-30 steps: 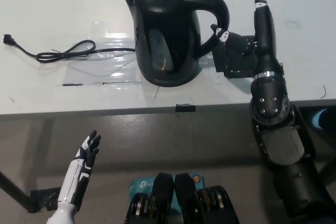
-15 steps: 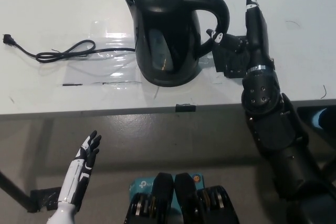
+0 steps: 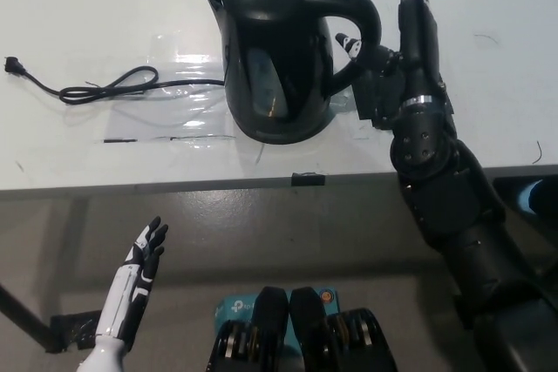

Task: Use the right hand to grab the handle of the kettle from the base and place it on the right side

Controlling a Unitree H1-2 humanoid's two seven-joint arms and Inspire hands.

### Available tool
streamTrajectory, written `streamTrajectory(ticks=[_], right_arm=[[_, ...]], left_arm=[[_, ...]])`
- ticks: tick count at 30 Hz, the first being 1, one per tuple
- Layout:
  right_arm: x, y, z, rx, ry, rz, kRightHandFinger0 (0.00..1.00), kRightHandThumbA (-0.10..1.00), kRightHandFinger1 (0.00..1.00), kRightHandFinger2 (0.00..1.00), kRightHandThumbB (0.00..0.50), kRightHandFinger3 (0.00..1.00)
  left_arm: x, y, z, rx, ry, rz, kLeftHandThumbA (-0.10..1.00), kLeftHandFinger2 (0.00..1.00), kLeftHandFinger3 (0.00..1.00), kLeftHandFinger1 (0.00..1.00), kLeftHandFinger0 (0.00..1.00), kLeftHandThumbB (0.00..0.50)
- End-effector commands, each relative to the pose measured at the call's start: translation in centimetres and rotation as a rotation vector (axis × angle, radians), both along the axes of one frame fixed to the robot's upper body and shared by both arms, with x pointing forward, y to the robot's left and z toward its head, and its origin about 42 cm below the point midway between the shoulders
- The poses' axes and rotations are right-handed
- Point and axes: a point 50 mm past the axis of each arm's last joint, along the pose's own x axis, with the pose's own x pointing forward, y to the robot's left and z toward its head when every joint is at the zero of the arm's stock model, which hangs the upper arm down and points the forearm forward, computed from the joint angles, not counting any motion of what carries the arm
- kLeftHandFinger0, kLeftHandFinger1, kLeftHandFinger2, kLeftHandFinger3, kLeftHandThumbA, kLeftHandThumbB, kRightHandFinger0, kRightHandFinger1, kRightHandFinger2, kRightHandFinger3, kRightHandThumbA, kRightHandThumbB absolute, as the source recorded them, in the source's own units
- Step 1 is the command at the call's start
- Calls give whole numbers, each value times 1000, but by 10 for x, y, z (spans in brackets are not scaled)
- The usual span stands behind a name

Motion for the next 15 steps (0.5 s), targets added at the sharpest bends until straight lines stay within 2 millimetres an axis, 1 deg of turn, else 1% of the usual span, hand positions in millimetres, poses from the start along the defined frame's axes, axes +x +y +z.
streamTrajectory(ticks=[1,6,8,9,10,14,15], right_arm=[[9,8,40,-23,-163,-20,1000,912,1000,1000,187,1000],[12,8,37,-63,-167,-40,1000,899,1000,1000,190,1000],[13,6,39,-75,-173,-45,1000,884,1000,1000,186,1000],[13,6,38,-95,-188,-50,1000,859,1000,1000,176,1000],[13,6,38,-101,-193,-52,1000,850,1000,1000,178,1000],[14,8,41,-131,-218,-58,1000,847,1000,1000,173,1000],[14,9,44,-145,-250,-71,1000,787,1000,1000,176,1000]], left_arm=[[-1,4,7,17,-63,-11,1000,1000,1000,1000,1000,500],[1,5,7,10,-58,-1,1000,1000,1000,1000,1000,500],[2,4,8,3,-54,-3,1000,1000,1000,1000,1000,500],[0,3,8,6,-52,-4,1000,1000,1000,1000,1000,500],[-1,3,7,7,-51,-4,1000,1000,1000,1000,1000,500],[-2,4,6,21,-50,-3,1000,1000,1000,1000,1000,500],[-2,4,5,17,-51,-6,1000,1000,1000,1000,1000,500]])
